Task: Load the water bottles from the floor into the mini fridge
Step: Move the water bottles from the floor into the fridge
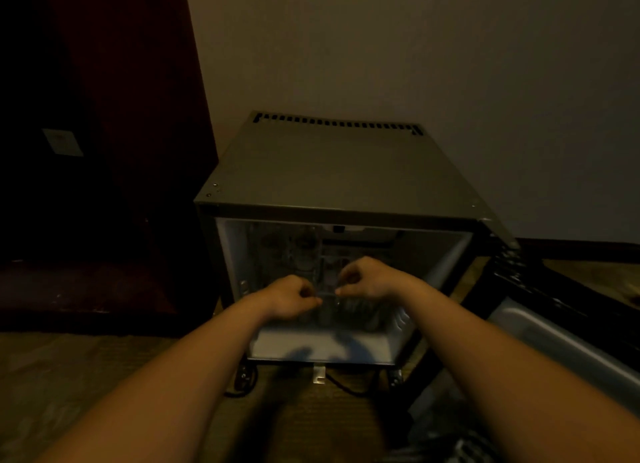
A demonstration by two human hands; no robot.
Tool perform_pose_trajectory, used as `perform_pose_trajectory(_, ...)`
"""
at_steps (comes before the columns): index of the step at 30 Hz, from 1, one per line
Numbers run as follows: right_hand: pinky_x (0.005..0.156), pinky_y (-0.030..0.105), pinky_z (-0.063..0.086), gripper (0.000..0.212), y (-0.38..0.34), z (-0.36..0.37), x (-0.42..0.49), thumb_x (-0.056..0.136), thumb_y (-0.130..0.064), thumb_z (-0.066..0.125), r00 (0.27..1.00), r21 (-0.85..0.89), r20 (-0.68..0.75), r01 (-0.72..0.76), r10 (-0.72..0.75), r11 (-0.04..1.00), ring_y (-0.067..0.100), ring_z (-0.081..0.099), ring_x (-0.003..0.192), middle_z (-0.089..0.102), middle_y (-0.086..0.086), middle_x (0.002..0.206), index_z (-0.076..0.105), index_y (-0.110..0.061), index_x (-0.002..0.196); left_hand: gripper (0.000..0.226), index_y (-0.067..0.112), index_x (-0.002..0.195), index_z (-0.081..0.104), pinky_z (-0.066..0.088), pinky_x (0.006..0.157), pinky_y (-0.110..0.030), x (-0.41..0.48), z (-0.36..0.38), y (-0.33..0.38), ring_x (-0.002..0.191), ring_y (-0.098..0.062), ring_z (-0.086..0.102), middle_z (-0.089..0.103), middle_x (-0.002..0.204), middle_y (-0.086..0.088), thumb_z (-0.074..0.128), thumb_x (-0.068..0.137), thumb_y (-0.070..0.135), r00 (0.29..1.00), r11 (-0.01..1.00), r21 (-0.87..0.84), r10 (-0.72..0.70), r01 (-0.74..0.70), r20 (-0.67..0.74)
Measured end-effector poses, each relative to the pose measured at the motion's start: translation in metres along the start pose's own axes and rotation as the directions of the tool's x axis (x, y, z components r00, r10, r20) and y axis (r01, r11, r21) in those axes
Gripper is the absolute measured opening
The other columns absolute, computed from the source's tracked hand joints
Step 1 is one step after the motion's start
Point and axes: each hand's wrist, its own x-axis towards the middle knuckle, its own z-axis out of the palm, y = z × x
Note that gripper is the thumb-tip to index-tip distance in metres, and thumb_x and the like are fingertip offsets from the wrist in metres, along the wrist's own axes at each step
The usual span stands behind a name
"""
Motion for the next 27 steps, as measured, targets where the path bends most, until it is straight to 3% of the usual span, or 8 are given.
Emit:
perform_pose_trajectory(6,0.084,0.03,0.054,0.03,0.017,-0.013,-0.052,0.087,-0.011,0.062,0.979,0.077,-0.202,0.044,-0.027,0.996,0.018,0.065,0.083,0.068,0.018,0.108,0.062,-0.003,0.115,0.036,0.006,0.118,0.059,0.043,0.095,-0.032,-0.027,0.004,0.04,0.114,-0.026,0.056,0.06,0.123,-0.015,0.052,0.092,0.03,1.0,0.978,0.207,0.009,-0.009,0.002)
perform_pose_trajectory(9,0.086,0.032,0.052,0.033,0.021,-0.022,-0.087,0.087,-0.013,0.062,0.969,0.044,-0.243,0.05,-0.038,0.998,0.024,0.068,0.09,0.068,0.017,0.109,0.061,-0.003,0.118,0.036,0.007,0.117,0.06,0.045,0.097,-0.035,-0.046,0.002,0.061,0.112,-0.026,0.057,0.061,0.121,-0.014,0.052,0.091,0.03,0.997,0.984,0.172,0.058,-0.049,-0.049)
perform_pose_trajectory(12,0.08,0.028,0.052,0.029,0.026,-0.033,-0.128,0.088,-0.013,0.061,0.945,0.071,-0.325,0.073,-0.046,0.995,0.019,0.066,0.082,0.069,0.016,0.104,0.062,-0.003,0.115,0.032,0.003,0.114,0.061,0.046,0.096,-0.035,-0.07,0.0,0.091,0.106,-0.025,0.06,0.064,0.116,-0.017,0.054,0.091,0.023,0.978,0.986,0.022,0.167,-0.166,-0.127)
perform_pose_trajectory(15,0.079,0.03,0.054,0.026,0.035,-0.044,-0.179,0.088,-0.012,0.061,0.91,0.081,-0.413,0.08,-0.04,0.994,0.022,0.069,0.081,0.07,0.014,0.098,0.063,-0.004,0.112,0.029,0.002,0.112,0.062,0.046,0.092,-0.031,-0.099,0.002,0.132,0.1,-0.02,0.061,0.066,0.112,-0.016,0.056,0.09,0.02,0.941,0.958,0.019,0.283,-0.285,-0.186)
perform_pose_trajectory(18,0.08,0.029,0.054,0.026,0.049,-0.055,-0.235,0.089,-0.014,0.06,0.895,0.06,-0.446,0.071,-0.037,0.996,0.018,0.068,0.079,0.07,0.011,0.097,0.063,-0.006,0.113,0.031,0.003,0.115,0.061,0.044,0.088,-0.026,-0.131,0.012,0.176,0.094,-0.014,0.056,0.065,0.108,-0.013,0.053,0.092,0.022,0.924,0.931,0.034,0.365,-0.363,-0.119)
perform_pose_trajectory(21,0.073,0.022,0.049,0.03,0.066,-0.062,-0.289,0.09,-0.018,0.059,0.881,0.023,-0.473,0.037,-0.021,0.999,0.012,0.066,0.078,0.066,0.003,0.091,0.06,-0.007,0.118,0.033,0.007,0.117,0.06,0.046,0.091,-0.031,-0.159,0.032,0.216,0.101,-0.018,0.059,0.064,0.111,-0.011,0.051,0.093,0.026,0.904,0.906,0.033,0.423,-0.422,-0.058)
perform_pose_trajectory(24,0.069,0.016,0.047,0.032,0.087,-0.061,-0.34,0.091,-0.021,0.058,0.865,0.014,-0.501,-0.032,0.035,0.999,0.009,0.065,0.081,0.066,0.0,0.097,0.058,-0.012,0.121,0.034,0.01,0.119,0.057,0.047,0.092,-0.034,-0.183,0.061,0.252,0.105,-0.021,0.06,0.062,0.115,-0.008,0.05,0.093,0.03,0.886,0.886,0.029,0.463,-0.463,0.02)
perform_pose_trajectory(27,0.075,0.021,0.051,0.032,0.114,-0.054,-0.389,0.09,-0.023,0.058,0.848,-0.012,-0.526,-0.087,0.067,0.996,0.011,0.067,0.085,0.068,0.002,0.104,0.058,-0.012,0.12,0.034,0.013,0.121,0.056,0.047,0.092,-0.034,-0.204,0.103,0.286,0.108,-0.02,0.058,0.061,0.118,-0.006,0.049,0.093,0.032,0.864,0.867,0.011,0.494,-0.497,0.094)
